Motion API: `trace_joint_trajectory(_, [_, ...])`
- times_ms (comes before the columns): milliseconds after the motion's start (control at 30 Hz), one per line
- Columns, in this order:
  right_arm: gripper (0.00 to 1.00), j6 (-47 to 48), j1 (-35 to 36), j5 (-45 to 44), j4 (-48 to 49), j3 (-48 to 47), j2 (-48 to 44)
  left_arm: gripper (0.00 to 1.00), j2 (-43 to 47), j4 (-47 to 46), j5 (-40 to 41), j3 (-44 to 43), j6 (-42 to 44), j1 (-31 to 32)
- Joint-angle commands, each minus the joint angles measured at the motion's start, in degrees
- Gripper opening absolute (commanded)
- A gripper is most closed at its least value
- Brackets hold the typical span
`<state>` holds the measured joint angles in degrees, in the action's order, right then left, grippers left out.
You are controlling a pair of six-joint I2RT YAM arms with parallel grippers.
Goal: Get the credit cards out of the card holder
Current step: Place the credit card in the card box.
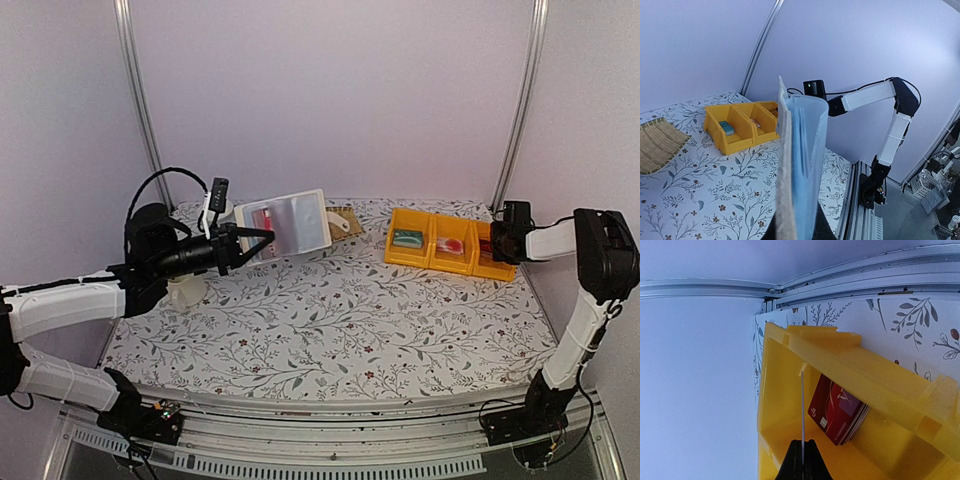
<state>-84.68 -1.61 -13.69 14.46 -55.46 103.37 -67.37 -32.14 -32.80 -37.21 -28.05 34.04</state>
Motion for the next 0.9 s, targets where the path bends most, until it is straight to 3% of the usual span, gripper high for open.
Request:
trace_joint_trajectory(0, [0.02,-0.5,-0.4,-2.0,0.0,-1.7,1.7,0.00,0.4,-0.6,-0.7,0.4,0.2,-0.9])
trace_joint_trajectory(167, [0.01,3.8,-0.8,-1.5,0.1,-4.3,4.0,0.00,0.0,-0.5,-0.8,0.1,0.1,-0.9])
trace_joint_trajectory(867, [0.04,3.1,-1.0,3.6,1.0,-6.4,8.4,0.00,-0.8,-1.3,-0.7,-0.1,-1.0,-1.0])
